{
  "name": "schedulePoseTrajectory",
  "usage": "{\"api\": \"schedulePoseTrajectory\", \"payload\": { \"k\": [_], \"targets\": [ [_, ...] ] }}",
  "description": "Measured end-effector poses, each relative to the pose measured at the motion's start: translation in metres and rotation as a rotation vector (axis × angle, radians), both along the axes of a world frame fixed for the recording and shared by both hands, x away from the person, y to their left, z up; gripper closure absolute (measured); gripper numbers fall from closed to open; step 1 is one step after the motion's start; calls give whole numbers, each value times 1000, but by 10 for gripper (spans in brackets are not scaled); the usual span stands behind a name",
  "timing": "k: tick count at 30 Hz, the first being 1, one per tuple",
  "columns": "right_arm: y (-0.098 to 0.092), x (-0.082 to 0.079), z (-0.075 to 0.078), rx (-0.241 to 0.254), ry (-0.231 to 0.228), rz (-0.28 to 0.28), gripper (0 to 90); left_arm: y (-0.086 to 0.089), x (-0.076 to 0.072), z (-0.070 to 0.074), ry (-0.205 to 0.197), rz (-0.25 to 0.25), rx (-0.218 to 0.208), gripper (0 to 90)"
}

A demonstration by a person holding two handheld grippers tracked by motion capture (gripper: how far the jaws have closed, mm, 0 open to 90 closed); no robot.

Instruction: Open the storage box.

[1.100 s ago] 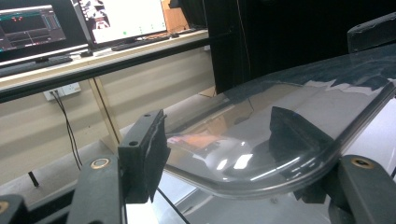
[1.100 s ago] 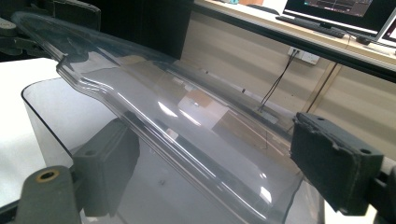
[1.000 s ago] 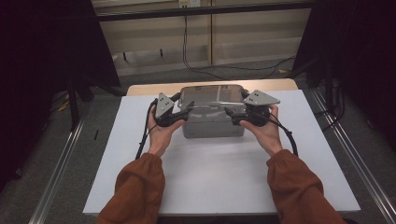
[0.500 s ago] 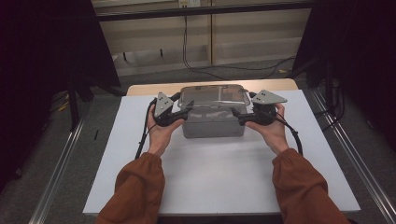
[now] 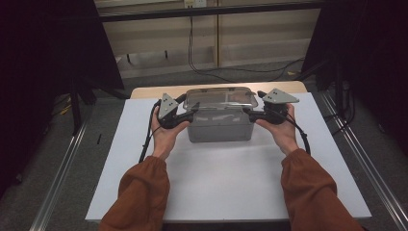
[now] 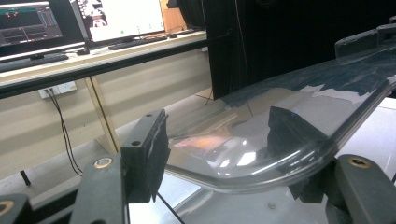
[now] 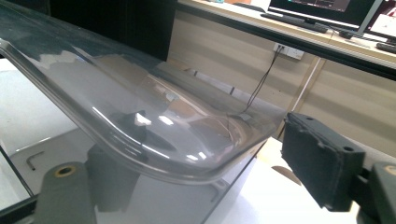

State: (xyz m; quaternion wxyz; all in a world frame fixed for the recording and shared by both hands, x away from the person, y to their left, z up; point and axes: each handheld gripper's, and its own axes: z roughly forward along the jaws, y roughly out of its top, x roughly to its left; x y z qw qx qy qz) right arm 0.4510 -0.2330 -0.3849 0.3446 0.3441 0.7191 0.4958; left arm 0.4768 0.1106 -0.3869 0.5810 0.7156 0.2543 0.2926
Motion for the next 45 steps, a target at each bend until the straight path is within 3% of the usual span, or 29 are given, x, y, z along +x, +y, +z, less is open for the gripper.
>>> {"api": "schedulePoseTrajectory", "payload": {
  "k": [21,23,26,30,34,40,45],
  "targets": [
    [3,12,9,73,-23,31,375,-1,13,6,13,-3,-19,391],
    [4,14,10,76,-19,35,387,-1,15,8,1,-6,1,396],
    [5,16,11,89,-27,36,409,-2,18,10,-3,-8,-6,421],
    [6,17,13,91,-29,42,407,-2,19,12,-3,-11,-3,432],
    [5,20,16,99,-24,15,337,-1,22,12,6,-5,-10,451],
    [3,23,15,119,-9,25,434,0,25,12,6,4,-4,488],
    [4,26,16,133,-13,32,432,0,29,12,22,23,-15,500]
  ]
}}
